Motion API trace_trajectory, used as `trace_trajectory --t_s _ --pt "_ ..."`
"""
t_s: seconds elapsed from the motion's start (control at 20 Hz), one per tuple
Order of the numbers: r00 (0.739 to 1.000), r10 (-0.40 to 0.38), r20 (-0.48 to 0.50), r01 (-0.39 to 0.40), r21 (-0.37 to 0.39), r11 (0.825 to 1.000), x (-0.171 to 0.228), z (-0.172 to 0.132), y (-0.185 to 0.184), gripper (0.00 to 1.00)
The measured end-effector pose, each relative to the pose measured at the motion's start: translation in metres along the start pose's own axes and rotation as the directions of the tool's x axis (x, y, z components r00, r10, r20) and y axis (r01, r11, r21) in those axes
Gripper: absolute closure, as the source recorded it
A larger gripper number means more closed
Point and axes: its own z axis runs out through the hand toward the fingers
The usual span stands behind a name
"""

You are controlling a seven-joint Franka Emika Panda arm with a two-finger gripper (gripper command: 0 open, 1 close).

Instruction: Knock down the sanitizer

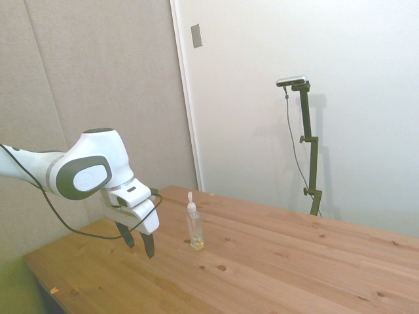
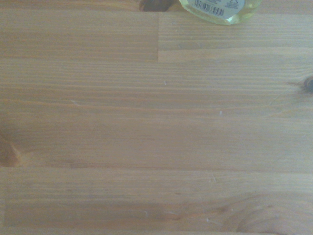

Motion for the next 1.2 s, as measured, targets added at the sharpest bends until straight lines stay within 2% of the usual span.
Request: trace_trajectory --t_s 0.25,0.3,0.7,0.95,1.2 --pt "1.0 0.01 0.005 -0.01 -0.004 1.0 0.002 0.003 -0.002 0.0" --pt "1.0 0.017 0.005 -0.016 -0.004 1.0 0.004 0.003 -0.004 1.0" --pt "0.996 0.086 -0.029 -0.086 0.012 0.996 0.035 0.004 -0.016 1.0" --pt "0.993 0.11 -0.045 -0.109 0.023 0.994 0.057 -0.002 -0.044 1.0" --pt "0.991 0.121 -0.064 -0.119 0.029 0.992 0.063 -0.006 -0.078 1.0"
